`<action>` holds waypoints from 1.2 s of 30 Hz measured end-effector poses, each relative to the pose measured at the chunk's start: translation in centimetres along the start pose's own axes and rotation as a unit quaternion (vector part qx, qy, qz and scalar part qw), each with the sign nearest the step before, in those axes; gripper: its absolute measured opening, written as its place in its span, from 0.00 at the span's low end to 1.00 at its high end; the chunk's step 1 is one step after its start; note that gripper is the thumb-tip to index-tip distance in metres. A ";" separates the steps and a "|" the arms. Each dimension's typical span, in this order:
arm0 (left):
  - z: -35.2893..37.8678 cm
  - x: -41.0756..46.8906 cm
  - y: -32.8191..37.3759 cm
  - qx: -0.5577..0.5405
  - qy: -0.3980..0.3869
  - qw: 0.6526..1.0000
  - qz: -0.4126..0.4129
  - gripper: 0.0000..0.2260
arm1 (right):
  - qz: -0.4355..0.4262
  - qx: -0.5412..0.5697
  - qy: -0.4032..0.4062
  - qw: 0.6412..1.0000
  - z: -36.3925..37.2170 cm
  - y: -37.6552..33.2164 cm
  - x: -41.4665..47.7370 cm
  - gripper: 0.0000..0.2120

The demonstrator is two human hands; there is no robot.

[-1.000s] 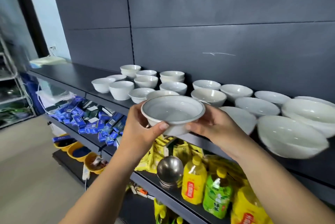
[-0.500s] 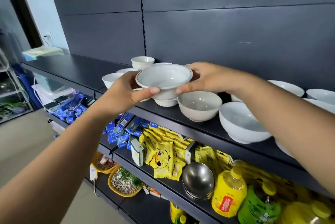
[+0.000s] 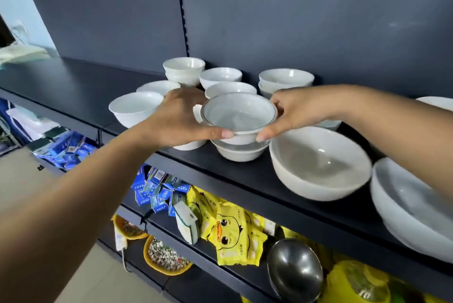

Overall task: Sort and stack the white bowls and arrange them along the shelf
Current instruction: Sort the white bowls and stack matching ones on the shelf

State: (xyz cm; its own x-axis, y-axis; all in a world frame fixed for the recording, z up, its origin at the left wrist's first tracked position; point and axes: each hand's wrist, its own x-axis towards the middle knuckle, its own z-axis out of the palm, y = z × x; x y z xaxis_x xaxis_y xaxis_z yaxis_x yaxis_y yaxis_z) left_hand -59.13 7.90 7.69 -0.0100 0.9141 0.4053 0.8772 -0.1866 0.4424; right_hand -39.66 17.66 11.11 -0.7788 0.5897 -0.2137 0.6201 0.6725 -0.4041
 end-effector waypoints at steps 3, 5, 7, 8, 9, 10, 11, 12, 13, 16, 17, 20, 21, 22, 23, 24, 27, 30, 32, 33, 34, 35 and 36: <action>0.7 0.7 -0.8 0.027 -0.020 0.999 0.023 0.35 | 0.050 -0.029 -0.030 0.998 0.8 0.2 0.8 0.17; 1.1 1.3 -1.8 0.060 -0.032 0.998 0.015 0.39 | 0.072 -0.038 -0.040 0.996 1.1 0.3 1.2 0.24; 1.5 1.8 -2.5 0.085 -0.045 0.995 0.011 0.41 | 0.089 -0.048 -0.037 0.994 1.2 0.4 1.5 0.33; 1.6 1.9 -2.7 0.095 -0.054 0.994 0.005 0.42 | 0.098 -0.056 -0.035 0.993 1.2 0.6 1.7 0.36; 1.7 2.0 -2.9 0.097 -0.062 0.993 -0.007 0.44 | 0.109 -0.067 -0.032 0.991 1.1 0.6 1.9 0.39; 1.8 2.0 -3.0 0.097 -0.071 0.993 -0.020 0.47 | 0.121 -0.079 -0.032 0.989 1.1 0.7 2.1 0.42; 1.9 2.0 -3.1 0.097 -0.080 0.992 -0.031 0.49 | 0.131 -0.088 -0.035 0.987 1.1 0.6 2.1 0.44; 1.8 2.0 -3.0 0.103 -0.091 0.990 -0.036 0.50 | 0.139 -0.092 -0.040 0.985 1.1 0.5 2.2 0.46; 1.8 2.1 -2.8 0.111 -0.106 0.987 -0.035 0.50 | 0.150 -0.093 -0.040 0.984 1.1 0.5 2.2 0.47; 1.5 2.5 -2.7 0.120 -0.148 0.981 -0.033 0.45 | 0.185 -0.097 -0.033 0.977 1.0 0.1 2.2 0.44; 1.4 2.6 -2.7 0.118 -0.157 0.980 -0.036 0.45 | 0.193 -0.100 -0.032 0.976 1.0 -0.1 2.3 0.43; 1.3 2.8 -2.7 0.100 -0.177 0.979 -0.032 0.46 | 0.216 -0.108 -0.029 0.970 1.3 -0.7 2.2 0.40; 1.3 2.7 -2.7 0.097 -0.183 0.978 -0.027 0.46 | 0.224 -0.105 -0.027 0.968 1.3 -0.9 2.1 0.39; 1.3 2.7 -2.7 0.091 -0.190 0.977 -0.020 0.45 | 0.231 -0.102 -0.024 0.967 1.4 -1.1 2.1 0.37; 1.3 2.7 -2.7 0.079 -0.199 0.977 -0.008 0.43 | 0.237 -0.096 -0.021 0.966 1.5 -1.3 2.0 0.35; 1.3 2.6 -2.8 0.063 -0.209 0.976 0.002 0.41 | 0.242 -0.087 -0.017 0.966 1.5 -1.4 2.0 0.33; 1.2 2.1 -2.4 0.009 -0.227 0.973 0.038 0.28 | 0.241 -0.068 -0.001 0.968 1.7 -1.6 1.8 0.28; 1.4 1.7 -2.2 0.009 -0.214 0.976 0.042 0.25 | 0.246 -0.059 0.003 0.968 2.1 -1.8 1.5 0.29; 1.5 1.4 -2.2 0.028 -0.181 0.982 0.047 0.21 | 0.248 -0.060 0.001 0.967 2.1 -1.8 1.3 0.32; 1.5 1.3 -2.4 0.046 -0.154 0.985 0.057 0.28 | 0.248 -0.073 0.008 0.966 1.8 -1.9 1.0 0.34; 1.4 1.1 -2.4 0.056 -0.118 0.990 0.061 0.36 | 0.254 -0.093 0.022 0.962 1.4 -2.2 0.6 0.37; 1.4 0.8 -2.3 0.040 -0.071 0.994 0.072 0.39 | 0.264 -0.109 0.045 0.957 0.9 -2.6 -0.1 0.40; 1.2 0.5 -1.9 -0.002 -0.022 0.995 0.094 0.39 | 0.269 -0.117 0.071 0.953 0.5 -3.0 -1.1 0.42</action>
State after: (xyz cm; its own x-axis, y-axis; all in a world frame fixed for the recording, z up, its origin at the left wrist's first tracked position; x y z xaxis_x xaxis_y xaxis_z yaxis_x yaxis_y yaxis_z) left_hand -60.17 9.16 6.08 0.1761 0.8775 0.4460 0.8600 -0.3577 0.3641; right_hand -40.71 14.84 12.13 -0.3309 0.9210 -0.2057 0.9435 0.3265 -0.0561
